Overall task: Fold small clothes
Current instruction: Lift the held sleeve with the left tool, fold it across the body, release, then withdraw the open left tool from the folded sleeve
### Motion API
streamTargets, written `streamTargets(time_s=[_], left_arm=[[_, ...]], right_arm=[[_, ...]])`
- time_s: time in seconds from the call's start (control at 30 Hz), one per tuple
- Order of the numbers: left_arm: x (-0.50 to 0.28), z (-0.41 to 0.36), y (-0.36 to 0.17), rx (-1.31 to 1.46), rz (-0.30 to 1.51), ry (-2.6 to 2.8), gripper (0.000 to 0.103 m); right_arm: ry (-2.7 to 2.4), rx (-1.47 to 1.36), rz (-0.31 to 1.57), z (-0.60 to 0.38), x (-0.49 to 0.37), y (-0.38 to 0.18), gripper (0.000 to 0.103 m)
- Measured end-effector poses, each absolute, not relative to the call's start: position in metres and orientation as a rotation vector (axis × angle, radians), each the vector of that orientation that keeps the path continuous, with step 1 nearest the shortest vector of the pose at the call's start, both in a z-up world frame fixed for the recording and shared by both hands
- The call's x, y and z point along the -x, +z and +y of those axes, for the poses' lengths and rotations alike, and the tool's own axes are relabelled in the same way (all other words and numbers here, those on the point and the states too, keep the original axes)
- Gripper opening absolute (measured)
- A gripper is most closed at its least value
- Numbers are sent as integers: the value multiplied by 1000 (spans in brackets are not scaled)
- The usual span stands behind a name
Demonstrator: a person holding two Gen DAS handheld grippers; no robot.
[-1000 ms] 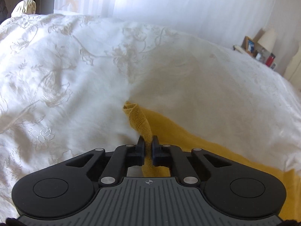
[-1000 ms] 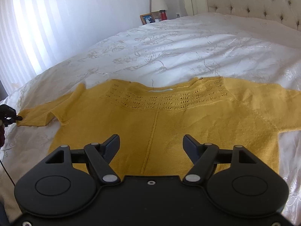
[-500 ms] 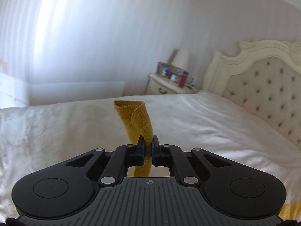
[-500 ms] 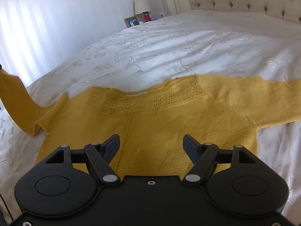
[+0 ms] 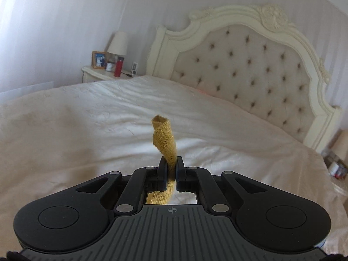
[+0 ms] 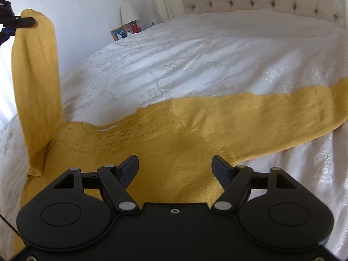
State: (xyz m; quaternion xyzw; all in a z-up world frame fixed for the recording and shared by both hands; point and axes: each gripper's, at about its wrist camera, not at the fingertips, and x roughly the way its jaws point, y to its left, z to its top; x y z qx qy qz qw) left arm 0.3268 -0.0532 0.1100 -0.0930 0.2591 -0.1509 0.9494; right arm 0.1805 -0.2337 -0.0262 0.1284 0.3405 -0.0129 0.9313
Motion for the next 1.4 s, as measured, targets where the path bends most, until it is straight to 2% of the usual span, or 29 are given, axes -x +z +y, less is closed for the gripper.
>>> streamTargets(time_s=[0.17, 0.23, 0.27, 0.43, 0.63, 0.87, 1.0, 1.4], left_arm=[[-327, -108, 60, 109, 630, -337, 9], [-325, -117, 49, 85, 650, -355, 15], [-322, -120, 46, 72, 649, -364, 24], [-303, -121, 40, -13, 615, -381, 29], [-292, -62, 2, -112, 667, -199, 31], [-296, 48, -46, -90, 813, 118, 31], [-288, 95, -53, -74, 821, 190, 33], [-280, 114, -61, -35, 791, 194, 37]], right_arm=[[-77, -337, 726, -258, -188, -40, 75], [-98, -350, 740, -265, -191, -45, 75], [-105, -355, 745, -267, -191, -46, 75], [-116, -375, 766, -274, -194, -54, 76], [-104, -389, 768, -274, -198, -55, 76], [-71, -376, 731, -266, -196, -52, 76], [-49, -377, 715, -262, -196, -52, 76], [-42, -360, 651, -254, -196, -56, 76]])
